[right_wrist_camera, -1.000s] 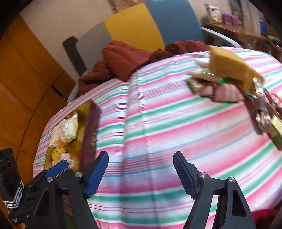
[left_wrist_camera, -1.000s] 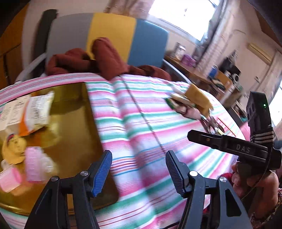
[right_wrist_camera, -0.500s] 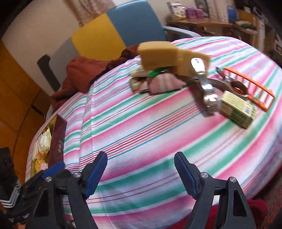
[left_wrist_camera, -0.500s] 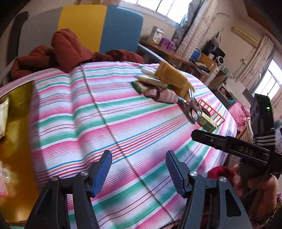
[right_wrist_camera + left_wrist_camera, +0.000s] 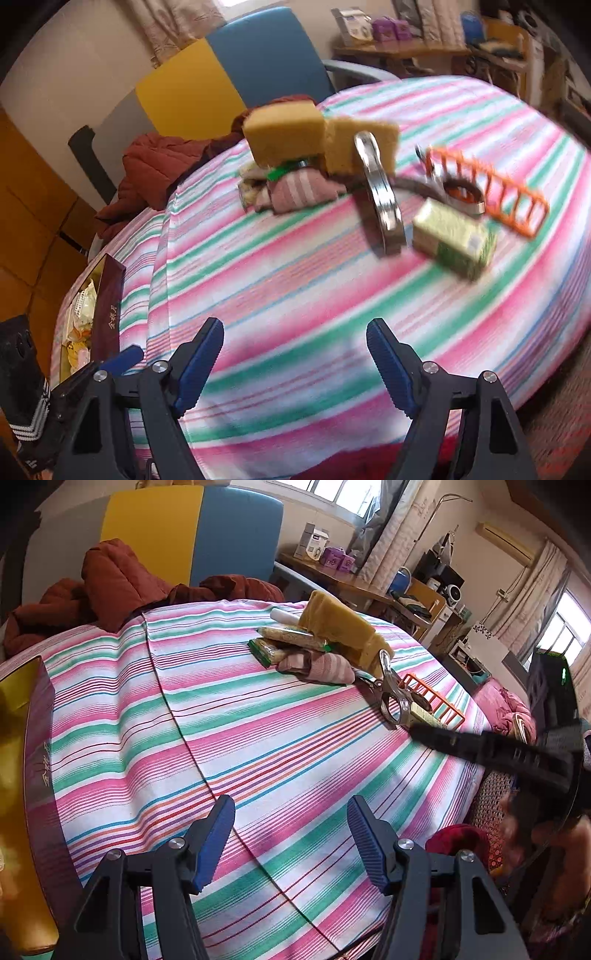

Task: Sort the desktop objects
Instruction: 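Move both tools back from the tray to the remaining items, then grasp a yellow sponge with the right tool while the left tool grasps the other sponge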

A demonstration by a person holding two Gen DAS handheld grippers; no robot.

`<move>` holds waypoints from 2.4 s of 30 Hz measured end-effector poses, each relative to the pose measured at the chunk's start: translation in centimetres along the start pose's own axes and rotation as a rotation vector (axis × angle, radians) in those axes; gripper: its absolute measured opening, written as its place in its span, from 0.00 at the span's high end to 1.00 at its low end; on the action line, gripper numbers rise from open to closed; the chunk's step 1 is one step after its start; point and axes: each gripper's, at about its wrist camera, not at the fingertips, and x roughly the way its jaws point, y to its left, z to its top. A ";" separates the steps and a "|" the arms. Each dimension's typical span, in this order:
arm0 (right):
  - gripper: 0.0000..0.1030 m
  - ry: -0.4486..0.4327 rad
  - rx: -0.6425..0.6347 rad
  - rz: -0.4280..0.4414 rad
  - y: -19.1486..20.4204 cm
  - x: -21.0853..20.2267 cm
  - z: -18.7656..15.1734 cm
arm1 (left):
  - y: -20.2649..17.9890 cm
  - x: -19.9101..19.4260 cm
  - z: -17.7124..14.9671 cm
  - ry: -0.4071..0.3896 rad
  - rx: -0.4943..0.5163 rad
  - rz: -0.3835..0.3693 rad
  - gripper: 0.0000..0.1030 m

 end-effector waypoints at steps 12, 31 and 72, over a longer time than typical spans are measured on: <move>0.12 -0.143 -0.164 -0.111 -2.8 -0.2 13.5 | -0.7 0.7 0.1 0.017 0.021 0.026 0.38; 0.04 -0.032 -0.060 -0.001 -7.5 8.9 18.1 | -0.2 2.2 0.0 0.051 -0.011 0.025 0.38; 0.39 0.085 -0.207 -0.053 -3.2 7.6 12.4 | 5.4 2.4 11.2 -0.141 -0.031 0.335 0.28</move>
